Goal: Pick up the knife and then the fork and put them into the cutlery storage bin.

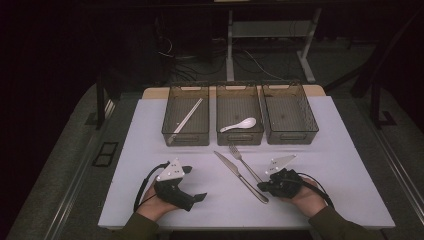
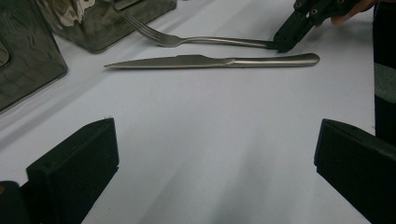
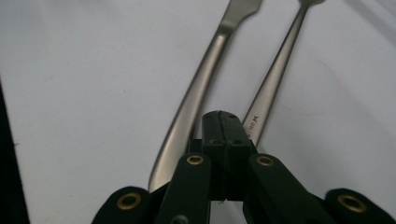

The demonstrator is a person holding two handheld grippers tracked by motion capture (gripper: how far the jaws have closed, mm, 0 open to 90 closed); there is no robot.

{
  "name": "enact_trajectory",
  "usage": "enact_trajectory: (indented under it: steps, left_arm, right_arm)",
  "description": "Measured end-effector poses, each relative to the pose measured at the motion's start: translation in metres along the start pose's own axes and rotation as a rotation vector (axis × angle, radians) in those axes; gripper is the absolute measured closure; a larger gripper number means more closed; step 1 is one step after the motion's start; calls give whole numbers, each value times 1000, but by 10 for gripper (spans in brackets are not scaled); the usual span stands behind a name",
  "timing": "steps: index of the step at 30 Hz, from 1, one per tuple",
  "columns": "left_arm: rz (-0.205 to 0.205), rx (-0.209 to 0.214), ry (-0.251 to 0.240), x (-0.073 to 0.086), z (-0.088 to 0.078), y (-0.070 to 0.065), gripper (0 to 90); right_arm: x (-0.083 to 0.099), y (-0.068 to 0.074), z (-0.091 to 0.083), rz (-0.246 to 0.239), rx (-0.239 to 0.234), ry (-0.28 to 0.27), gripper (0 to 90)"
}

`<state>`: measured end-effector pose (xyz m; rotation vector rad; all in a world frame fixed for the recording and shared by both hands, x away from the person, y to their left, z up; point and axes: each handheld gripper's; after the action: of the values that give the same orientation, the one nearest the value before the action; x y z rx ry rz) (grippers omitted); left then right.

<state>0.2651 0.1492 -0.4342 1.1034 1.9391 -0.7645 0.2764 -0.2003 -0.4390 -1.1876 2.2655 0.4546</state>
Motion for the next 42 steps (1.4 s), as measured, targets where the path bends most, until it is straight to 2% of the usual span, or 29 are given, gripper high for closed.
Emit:
enact_trajectory:
  steps: [12,18,20,25,29,31,32,35,42]
  left_arm:
    - [-1,1,-1,0,0,0,0]
    - [0,2,2,0,0,0,0]
    - [-1,2,-1,0,0,0,0]
    - [0,2,2,0,0,1,0]
    - [1,2,5,0,0,1,0]
    - [1,0,8,0,0,1,0]
    - [1,0,8,0,0,1,0]
    - [-2,0,3,0,0,1,0]
    - [1,4,4,0,0,1,0]
  right_arm:
    - [3,-14,-5,14,99,24,899]
    - [4,-18,-6,21,100,22,899]
    - [4,-19,-8,33,83,14,897]
    - [1,-23,-18,62,41,-14,789]
    - [-8,-29,-23,70,30,-10,672]
    - [-13,-33,-25,84,41,-15,633]
    - [-17,-35,-25,90,31,-8,609]
    - [-27,-39,-23,102,43,32,546]
    - [-54,-42,-9,75,51,120,565]
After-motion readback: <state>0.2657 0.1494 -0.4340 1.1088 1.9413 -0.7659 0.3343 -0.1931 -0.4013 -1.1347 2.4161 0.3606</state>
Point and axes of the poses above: each handheld gripper's, and its own axes: z roughly forward along the jaws, x roughly out of its underside, y roughly to its left, and after that the axes turned 3 degrees about x, right-handed
